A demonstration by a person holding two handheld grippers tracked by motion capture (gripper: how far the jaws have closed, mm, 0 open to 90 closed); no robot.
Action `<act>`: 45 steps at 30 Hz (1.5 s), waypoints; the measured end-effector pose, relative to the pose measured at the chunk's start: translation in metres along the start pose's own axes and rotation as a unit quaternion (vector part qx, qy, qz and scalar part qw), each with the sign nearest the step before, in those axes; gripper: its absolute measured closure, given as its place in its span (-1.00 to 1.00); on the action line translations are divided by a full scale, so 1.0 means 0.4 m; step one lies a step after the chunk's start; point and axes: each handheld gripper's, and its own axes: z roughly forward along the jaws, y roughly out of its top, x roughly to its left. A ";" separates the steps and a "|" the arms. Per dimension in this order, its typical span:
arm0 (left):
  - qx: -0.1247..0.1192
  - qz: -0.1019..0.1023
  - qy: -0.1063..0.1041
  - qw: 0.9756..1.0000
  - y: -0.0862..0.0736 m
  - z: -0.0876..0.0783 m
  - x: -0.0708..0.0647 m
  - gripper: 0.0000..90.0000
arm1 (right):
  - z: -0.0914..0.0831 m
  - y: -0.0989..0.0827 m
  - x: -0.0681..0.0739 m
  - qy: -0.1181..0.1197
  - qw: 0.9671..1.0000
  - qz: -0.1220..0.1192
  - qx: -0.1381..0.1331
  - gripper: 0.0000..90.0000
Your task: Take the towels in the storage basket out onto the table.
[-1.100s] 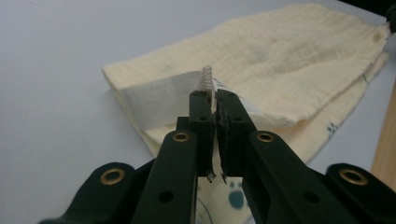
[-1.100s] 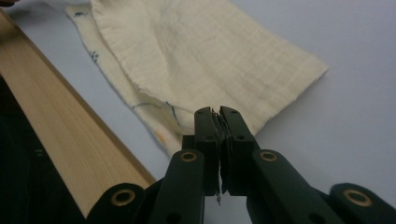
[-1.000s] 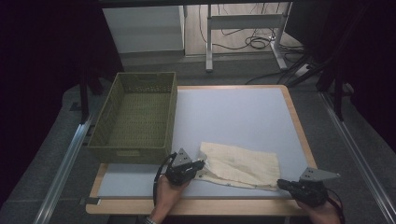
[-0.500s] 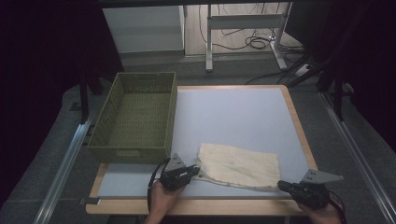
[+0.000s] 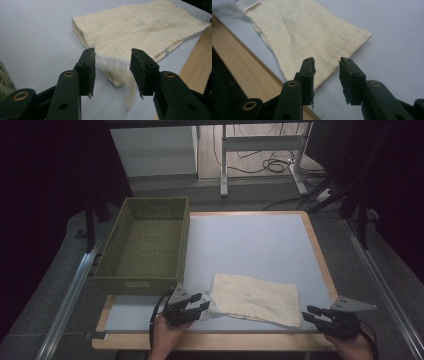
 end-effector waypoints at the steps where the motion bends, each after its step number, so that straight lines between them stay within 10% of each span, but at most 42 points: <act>1: 0.002 0.000 0.000 1.000 0.006 0.005 0.001 0.20 | 0.004 0.003 -0.004 -0.002 1.000 0.003 0.000 0.41; 24: 0.058 -0.015 0.054 0.997 0.126 0.267 0.118 0.26 | 0.179 0.094 -0.137 -0.046 0.998 0.042 0.018 0.46; 30: 0.066 -0.015 0.030 0.997 0.121 0.274 0.115 0.83 | 0.200 0.081 -0.122 -0.037 0.999 0.019 0.032 0.88; 35: 0.060 -0.018 0.009 0.998 0.127 0.268 0.104 0.89 | 0.200 0.105 -0.126 -0.068 0.997 -0.016 0.046 0.93; 40: 0.040 -0.013 -0.029 0.999 0.151 0.267 0.070 0.88 | 0.212 0.153 -0.202 -0.094 0.995 -0.007 0.039 0.92; 45: 0.049 0.000 -0.011 0.999 0.164 0.283 0.066 0.78 | 0.254 0.175 -0.264 -0.103 0.993 0.004 0.060 0.92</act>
